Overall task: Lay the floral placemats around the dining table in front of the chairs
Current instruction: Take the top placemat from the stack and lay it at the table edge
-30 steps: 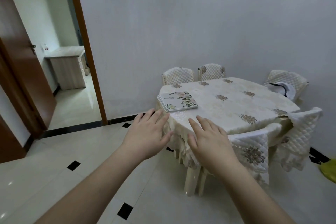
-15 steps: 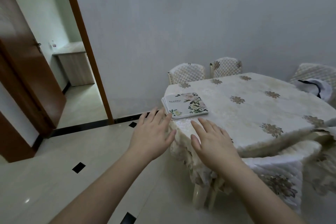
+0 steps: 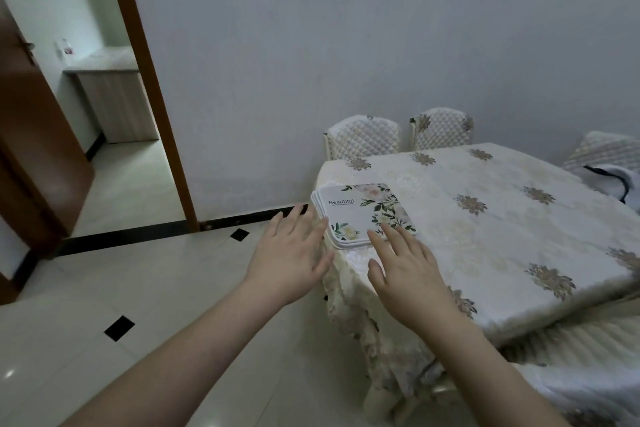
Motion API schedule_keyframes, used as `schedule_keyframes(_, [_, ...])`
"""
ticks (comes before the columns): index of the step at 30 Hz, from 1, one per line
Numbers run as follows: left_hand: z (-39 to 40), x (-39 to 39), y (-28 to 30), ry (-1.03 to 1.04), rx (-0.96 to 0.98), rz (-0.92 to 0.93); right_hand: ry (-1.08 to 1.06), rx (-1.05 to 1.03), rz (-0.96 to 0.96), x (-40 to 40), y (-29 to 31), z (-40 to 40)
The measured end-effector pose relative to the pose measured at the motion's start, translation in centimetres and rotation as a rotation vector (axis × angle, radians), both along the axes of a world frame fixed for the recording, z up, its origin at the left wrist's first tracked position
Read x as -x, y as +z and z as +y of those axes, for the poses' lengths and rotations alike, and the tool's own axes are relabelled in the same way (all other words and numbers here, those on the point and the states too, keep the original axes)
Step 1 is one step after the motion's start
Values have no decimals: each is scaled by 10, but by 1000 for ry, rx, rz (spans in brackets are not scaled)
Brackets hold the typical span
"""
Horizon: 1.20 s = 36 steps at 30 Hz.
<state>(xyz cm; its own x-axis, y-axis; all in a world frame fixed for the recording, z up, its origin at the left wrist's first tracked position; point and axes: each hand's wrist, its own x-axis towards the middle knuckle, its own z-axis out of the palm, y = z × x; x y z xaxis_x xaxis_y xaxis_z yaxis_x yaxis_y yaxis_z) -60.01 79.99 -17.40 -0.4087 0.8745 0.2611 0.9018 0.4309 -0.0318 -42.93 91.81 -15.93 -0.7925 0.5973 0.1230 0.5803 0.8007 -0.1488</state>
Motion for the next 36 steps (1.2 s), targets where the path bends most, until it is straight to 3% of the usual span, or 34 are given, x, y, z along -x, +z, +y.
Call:
schedule_keyframes(13, [71, 63, -50, -9, 85, -40, -41, 77, -17, 61, -36, 80])
schedule_keyframes(24, [185, 76, -78, 35, 138, -60, -6, 121, 0, 86, -83, 197])
schedule_keyframes(36, [262, 104, -144, 102, 212, -161, 5, 224, -65, 126, -163, 289])
